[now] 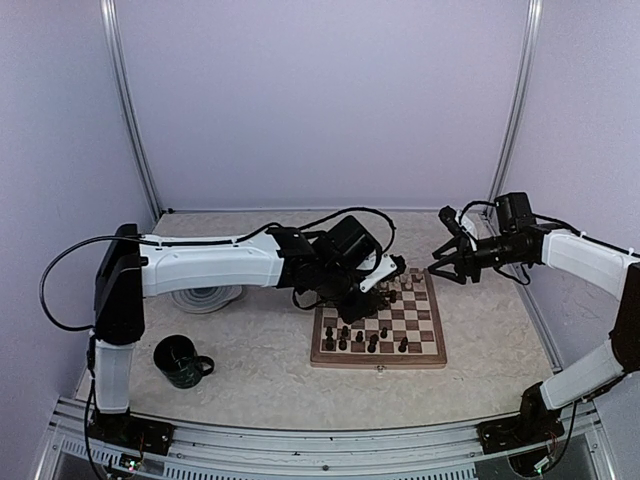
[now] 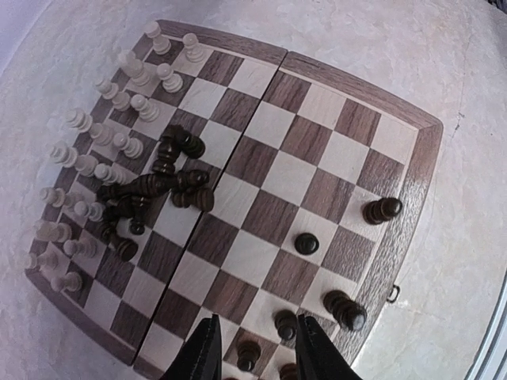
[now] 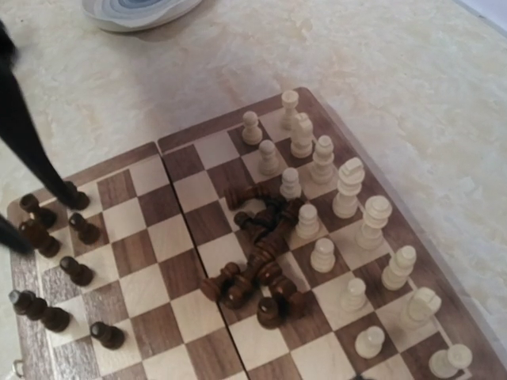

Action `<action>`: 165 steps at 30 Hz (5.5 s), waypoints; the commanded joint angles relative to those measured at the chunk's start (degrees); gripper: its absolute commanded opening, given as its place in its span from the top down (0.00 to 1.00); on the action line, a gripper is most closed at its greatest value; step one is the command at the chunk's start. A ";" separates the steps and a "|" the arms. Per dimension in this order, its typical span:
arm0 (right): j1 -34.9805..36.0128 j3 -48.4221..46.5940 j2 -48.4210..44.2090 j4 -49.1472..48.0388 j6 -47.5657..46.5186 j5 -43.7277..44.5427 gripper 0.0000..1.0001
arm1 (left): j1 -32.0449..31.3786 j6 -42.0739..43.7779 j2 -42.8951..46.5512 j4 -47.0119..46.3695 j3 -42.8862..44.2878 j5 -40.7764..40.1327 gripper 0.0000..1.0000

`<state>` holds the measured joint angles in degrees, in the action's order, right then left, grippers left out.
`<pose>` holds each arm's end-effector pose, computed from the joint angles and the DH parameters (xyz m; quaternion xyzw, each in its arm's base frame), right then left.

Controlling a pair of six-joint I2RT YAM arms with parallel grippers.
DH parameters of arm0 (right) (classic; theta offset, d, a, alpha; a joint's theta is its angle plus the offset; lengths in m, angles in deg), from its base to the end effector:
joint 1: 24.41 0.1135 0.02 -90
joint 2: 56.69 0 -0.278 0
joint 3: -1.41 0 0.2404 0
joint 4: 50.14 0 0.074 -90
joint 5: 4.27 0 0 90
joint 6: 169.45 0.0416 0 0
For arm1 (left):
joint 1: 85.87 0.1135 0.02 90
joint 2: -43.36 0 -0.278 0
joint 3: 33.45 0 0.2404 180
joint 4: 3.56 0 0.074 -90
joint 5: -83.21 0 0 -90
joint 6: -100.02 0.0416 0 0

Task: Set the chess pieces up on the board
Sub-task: Place the pawn on d7, then adjust the pawn at f7, then pick up the pawn from the chessboard, then place the pawn at c7.

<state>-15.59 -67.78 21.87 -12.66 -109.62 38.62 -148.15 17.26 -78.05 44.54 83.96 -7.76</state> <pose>0.2641 0.0718 0.2722 -0.4230 0.7545 0.3028 0.4001 0.2219 -0.4208 0.2428 0.5370 0.7786 -0.1429 0.2917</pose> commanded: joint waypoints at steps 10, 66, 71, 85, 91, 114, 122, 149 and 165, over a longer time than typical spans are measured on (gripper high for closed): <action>0.54 -0.09 1.77 2.22 -1.99 -1.40 0.50 | -0.12 2.45 4.76 -0.59 -10.39 -2.63 0.62; 1.80 -0.06 2.92 2.62 -2.30 0.83 0.54 | -0.04 4.37 3.72 4.19 -4.98 -4.41 0.61; 6.85 -2.86 7.07 3.84 -3.39 6.94 0.63 | 3.68 2.62 9.69 -0.42 -7.99 -2.90 0.61; 15.12 -11.77 18.95 6.24 -2.29 19.14 0.65 | 8.54 -8.85 21.49 -21.09 -22.97 -0.24 0.60; 16.28 -14.45 22.83 7.68 -2.87 19.29 0.69 | 7.74 -7.74 20.93 -19.55 -22.60 -1.55 0.60; 17.77 -16.17 26.83 6.92 -2.48 23.44 0.82 | 6.96 -7.42 20.28 -18.23 -22.13 -3.32 0.60; 18.06 -16.61 27.35 6.42 -2.15 24.51 0.82 | 6.95 -7.42 20.34 -18.08 -22.01 -3.45 0.60; 19.22 -9.19 17.12 8.27 -3.49 22.51 0.97 | 7.08 -4.91 18.95 -16.76 -21.37 -4.51 0.59; 19.98 -2.80 15.05 11.68 -9.60 10.61 0.96 | 7.10 -4.73 18.40 -16.40 -21.07 -4.84 0.60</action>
<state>3.08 -71.94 37.59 -3.32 -116.75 53.28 -140.94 11.82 -58.72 27.30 61.52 -11.83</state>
